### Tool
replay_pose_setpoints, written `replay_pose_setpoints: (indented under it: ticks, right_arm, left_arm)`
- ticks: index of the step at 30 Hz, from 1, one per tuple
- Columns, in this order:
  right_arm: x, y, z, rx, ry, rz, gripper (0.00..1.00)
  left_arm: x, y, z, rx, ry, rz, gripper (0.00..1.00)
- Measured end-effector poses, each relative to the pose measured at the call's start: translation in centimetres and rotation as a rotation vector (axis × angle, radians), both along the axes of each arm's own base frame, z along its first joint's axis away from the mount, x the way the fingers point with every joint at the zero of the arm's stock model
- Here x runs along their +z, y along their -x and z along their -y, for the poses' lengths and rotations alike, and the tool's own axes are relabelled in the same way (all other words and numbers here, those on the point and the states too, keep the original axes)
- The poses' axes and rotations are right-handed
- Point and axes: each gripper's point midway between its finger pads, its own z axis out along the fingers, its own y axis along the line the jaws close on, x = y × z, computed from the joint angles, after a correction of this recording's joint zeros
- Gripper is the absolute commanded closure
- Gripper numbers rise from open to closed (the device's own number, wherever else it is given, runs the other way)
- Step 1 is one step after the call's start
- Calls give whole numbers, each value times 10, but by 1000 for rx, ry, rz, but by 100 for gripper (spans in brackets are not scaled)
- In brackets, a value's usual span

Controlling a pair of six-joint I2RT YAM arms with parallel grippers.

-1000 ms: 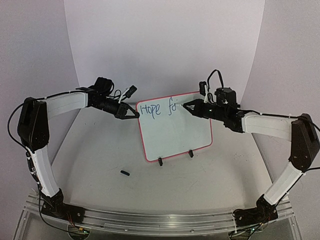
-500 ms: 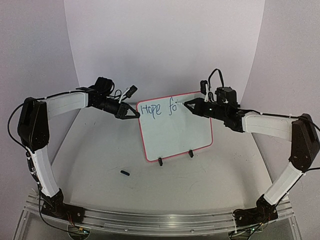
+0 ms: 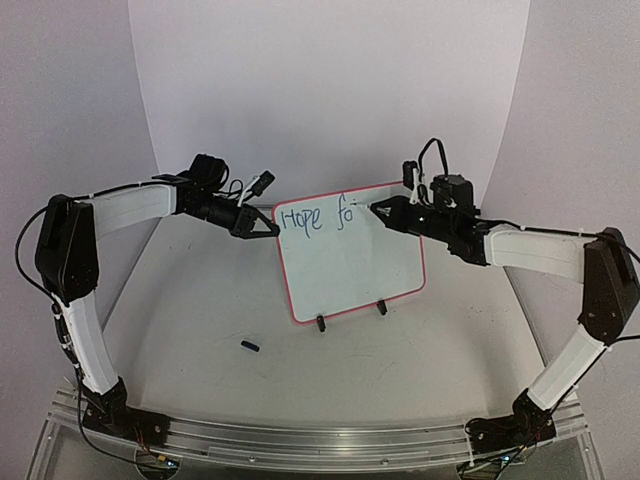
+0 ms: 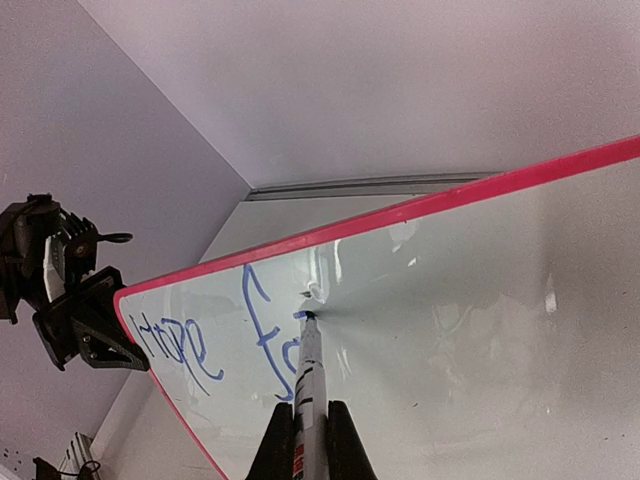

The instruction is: Write a sentence on the whiteboard

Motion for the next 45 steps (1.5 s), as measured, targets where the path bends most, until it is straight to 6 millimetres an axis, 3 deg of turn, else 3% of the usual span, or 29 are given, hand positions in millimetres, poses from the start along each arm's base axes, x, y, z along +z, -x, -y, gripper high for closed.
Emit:
replay_pose_setpoints:
  ticks: [6,17,45]
  right_arm:
    - [-3,2,2,-3,6,-8,100]
    - [-31,16,6,16,32,-69,100]
    - [-14,9,7,-23,-26,-31,100]
  left_arm:
    - [0,0,0,0,0,0,100]
    - [0,0,0,2,-1,-2,100]
    - [0,0,1,-1,0,0,100]
